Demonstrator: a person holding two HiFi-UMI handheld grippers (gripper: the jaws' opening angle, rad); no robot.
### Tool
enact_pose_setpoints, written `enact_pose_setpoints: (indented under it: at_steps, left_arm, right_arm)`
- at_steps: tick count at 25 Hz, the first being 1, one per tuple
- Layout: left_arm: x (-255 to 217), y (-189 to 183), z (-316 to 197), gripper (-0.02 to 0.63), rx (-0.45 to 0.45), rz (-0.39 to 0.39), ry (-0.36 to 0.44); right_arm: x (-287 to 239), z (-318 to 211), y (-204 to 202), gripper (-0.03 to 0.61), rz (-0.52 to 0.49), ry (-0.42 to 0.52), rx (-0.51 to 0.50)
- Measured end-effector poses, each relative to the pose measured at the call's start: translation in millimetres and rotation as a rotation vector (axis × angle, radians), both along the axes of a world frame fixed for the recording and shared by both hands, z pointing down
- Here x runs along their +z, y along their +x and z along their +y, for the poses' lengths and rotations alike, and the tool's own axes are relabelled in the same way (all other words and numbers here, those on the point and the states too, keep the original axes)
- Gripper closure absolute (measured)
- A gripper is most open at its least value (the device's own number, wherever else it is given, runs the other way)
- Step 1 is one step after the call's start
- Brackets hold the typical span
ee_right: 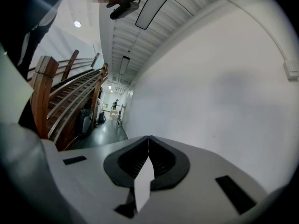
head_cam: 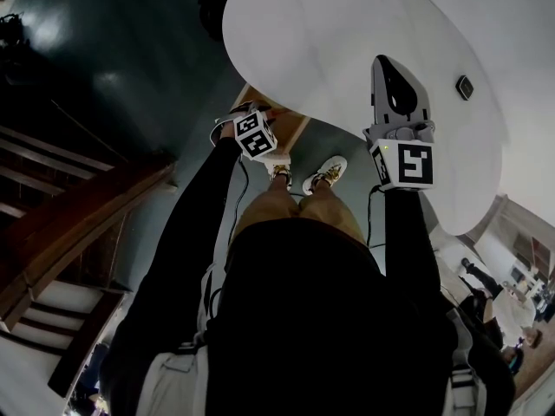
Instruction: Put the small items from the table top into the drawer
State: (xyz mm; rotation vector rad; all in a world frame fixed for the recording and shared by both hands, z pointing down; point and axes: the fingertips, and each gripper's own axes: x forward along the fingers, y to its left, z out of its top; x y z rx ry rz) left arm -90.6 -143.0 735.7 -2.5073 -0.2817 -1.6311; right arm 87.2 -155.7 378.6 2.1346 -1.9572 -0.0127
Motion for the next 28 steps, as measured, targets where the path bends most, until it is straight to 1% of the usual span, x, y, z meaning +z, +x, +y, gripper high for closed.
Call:
enact_pose_setpoints:
  at_steps: [3,5,8,12,15,17,19,21,23,26,28]
  left_arm:
    - [-0.9,1.0,0.1,0.468,-0.012,0.005,-0.007]
    - [-5.5,2.9,0.9,0.468,-0.039,0.029,-0.026]
    - [-23.5,3.5,3.5,0.468,-0.092,0.103,-0.042]
    - [-63.4,0.2,0.5,0.468,-0.195,0.227,-0.05]
    - [-103.8,-1.3,-15.2,0.468,-0.305,0.337,-0.049]
    - [-139.0,0.8,-29.9,0.468,-0.378,0.432,-0.034]
    - [-181.1,7.5,-43.0,0.468,-0.415,0.543,0.003]
    - [-226.8,17.0,-53.4,0.468,-0.414,0.65,0.049]
    - [-271.1,25.8,-60.3,0.468,-0.391,0.737,0.098]
    - [-329.0,36.2,-61.0,0.468,-0.344,0.839,0.156]
    - [-359.8,41.2,-60.6,0.468,-0.34,0.905,0.173]
  right_arm:
    - [-0.4,-0.1,3.0,0.551,0.0,0.003,0.002]
    - [-1.3,0.2,5.3,0.551,0.002,0.009,0.003]
    - [-5.4,1.5,6.5,0.551,0.002,0.02,0.007]
    - [-14.3,1.5,6.7,0.551,0.005,0.045,0.017]
    - [-22.4,-1.3,5.2,0.551,0.009,0.071,0.015]
    - [-27.9,-1.9,4.0,0.551,0.011,0.089,0.014]
    - [-33.4,-0.2,4.1,0.551,0.007,0.108,0.019]
    - [-39.1,1.6,4.2,0.551,0.003,0.124,0.029]
    - [-44.4,2.5,2.9,0.551,-0.001,0.132,0.042]
    - [-51.0,6.8,1.8,0.551,0.006,0.145,0.06]
    - [-57.6,9.7,1.2,0.551,0.018,0.158,0.062]
